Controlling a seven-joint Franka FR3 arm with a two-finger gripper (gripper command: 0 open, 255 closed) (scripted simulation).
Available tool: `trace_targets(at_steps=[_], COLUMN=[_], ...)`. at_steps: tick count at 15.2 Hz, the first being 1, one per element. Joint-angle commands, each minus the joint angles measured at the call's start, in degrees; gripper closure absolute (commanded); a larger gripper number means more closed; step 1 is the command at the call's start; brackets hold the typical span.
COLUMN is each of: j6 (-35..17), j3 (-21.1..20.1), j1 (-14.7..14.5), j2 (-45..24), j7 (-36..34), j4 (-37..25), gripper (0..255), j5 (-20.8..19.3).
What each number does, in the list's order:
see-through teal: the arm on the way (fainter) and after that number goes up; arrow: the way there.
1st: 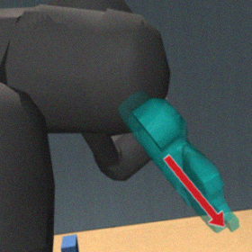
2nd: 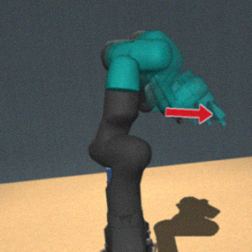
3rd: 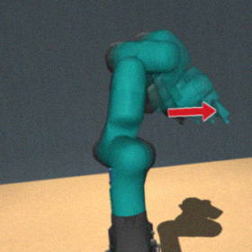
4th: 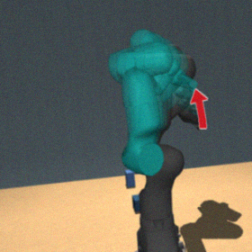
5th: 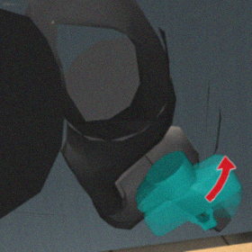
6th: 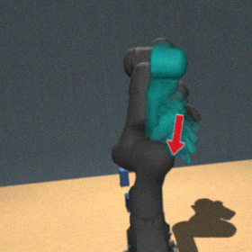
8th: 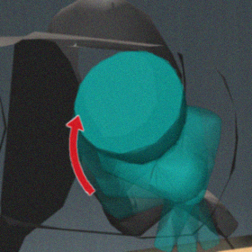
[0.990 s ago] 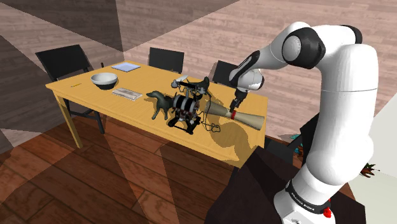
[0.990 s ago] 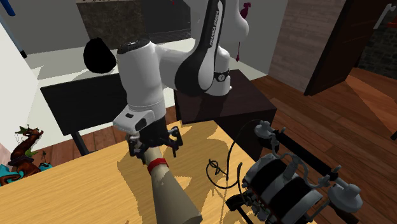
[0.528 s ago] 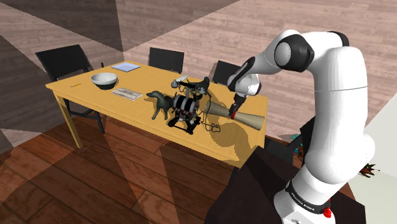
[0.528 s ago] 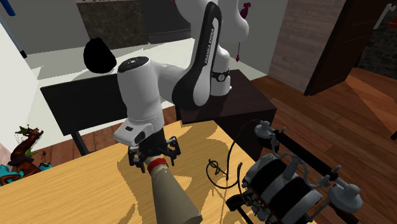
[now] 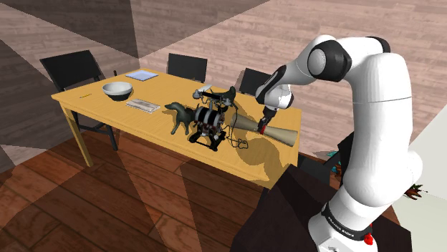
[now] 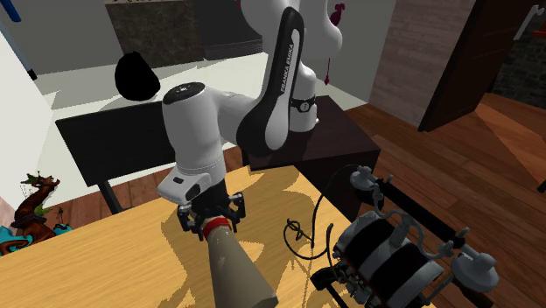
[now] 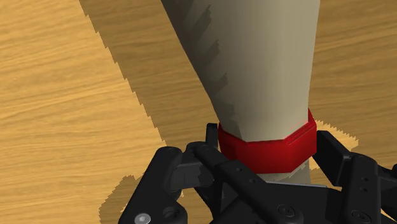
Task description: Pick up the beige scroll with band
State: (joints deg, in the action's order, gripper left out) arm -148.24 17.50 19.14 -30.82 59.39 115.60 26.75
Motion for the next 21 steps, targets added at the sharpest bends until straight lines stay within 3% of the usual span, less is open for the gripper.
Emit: trace_targets(at_steps=[1,21], j6=[-0.08,7.95], j3=[-0.04,4.21], j1=[-0.02,-3.06], j2=[-0.13,8.85], j7=[-0.02,-4.87], j4=[-0.04,0.38], gripper=[255,255], j5=[0.01,-6.17])
